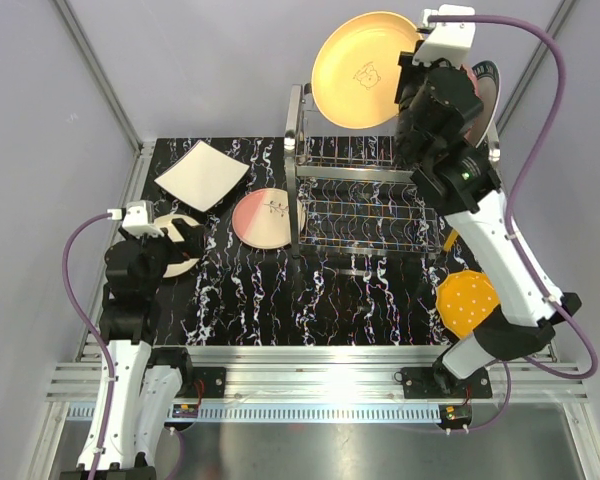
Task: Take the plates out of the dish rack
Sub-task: Grab a plate with the right arm, then pass the plate from the right arm to the left
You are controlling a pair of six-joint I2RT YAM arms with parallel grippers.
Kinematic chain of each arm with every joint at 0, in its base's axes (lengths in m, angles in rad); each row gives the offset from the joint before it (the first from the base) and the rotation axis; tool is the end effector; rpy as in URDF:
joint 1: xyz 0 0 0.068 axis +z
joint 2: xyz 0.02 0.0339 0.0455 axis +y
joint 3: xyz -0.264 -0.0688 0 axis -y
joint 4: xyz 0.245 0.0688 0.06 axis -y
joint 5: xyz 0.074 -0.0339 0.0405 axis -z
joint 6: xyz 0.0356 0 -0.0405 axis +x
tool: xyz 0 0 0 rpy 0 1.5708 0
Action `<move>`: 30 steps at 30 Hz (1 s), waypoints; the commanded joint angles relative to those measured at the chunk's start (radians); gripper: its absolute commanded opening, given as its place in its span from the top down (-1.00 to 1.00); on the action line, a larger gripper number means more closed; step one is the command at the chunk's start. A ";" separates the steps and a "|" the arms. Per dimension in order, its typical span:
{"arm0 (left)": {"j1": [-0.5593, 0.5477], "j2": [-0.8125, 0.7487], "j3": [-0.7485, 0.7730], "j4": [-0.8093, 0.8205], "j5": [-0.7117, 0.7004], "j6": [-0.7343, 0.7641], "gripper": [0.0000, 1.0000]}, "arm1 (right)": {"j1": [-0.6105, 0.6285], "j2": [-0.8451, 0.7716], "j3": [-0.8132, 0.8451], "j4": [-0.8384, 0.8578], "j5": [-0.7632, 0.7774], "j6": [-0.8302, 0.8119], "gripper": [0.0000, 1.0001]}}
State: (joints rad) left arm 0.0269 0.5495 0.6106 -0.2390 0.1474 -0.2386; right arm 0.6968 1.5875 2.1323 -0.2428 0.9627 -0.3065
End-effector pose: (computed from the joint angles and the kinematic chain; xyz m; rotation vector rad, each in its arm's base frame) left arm 0.1433 -0.0014 0.3069 -0.1247 1.7508 -0.2834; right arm 0.2434 0.1656 0.5838 0.1622 1.3966 -0.2854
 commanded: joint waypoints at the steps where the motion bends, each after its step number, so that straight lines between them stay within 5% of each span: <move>1: -0.001 -0.008 -0.011 0.099 0.110 -0.034 -0.98 | 0.009 -0.081 -0.012 -0.088 -0.117 0.145 1.00; 5: -0.002 0.006 0.000 0.196 0.274 -0.161 -0.98 | 0.010 -0.216 -0.177 -0.141 -0.372 0.142 1.00; 13: -0.001 0.001 0.107 0.319 0.576 -0.410 -0.98 | -0.023 -0.302 -0.227 -0.427 -0.859 -0.015 1.00; 19: -0.013 0.010 0.129 0.478 0.753 -0.642 -0.98 | -0.040 -0.371 -0.380 -0.526 -1.071 -0.147 1.00; 22: -0.059 0.010 0.136 0.449 0.712 -0.642 -0.98 | -0.049 -0.396 -0.431 -0.530 -1.148 -0.148 1.00; 30: -0.462 0.121 0.195 0.242 0.396 -0.475 -0.94 | -0.080 -0.408 -0.506 -0.500 -1.245 -0.108 1.00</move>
State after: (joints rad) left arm -0.3470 0.6292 0.7609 0.0505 0.6762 -0.7639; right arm 0.6319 1.2102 1.6203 -0.7944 -0.1993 -0.4271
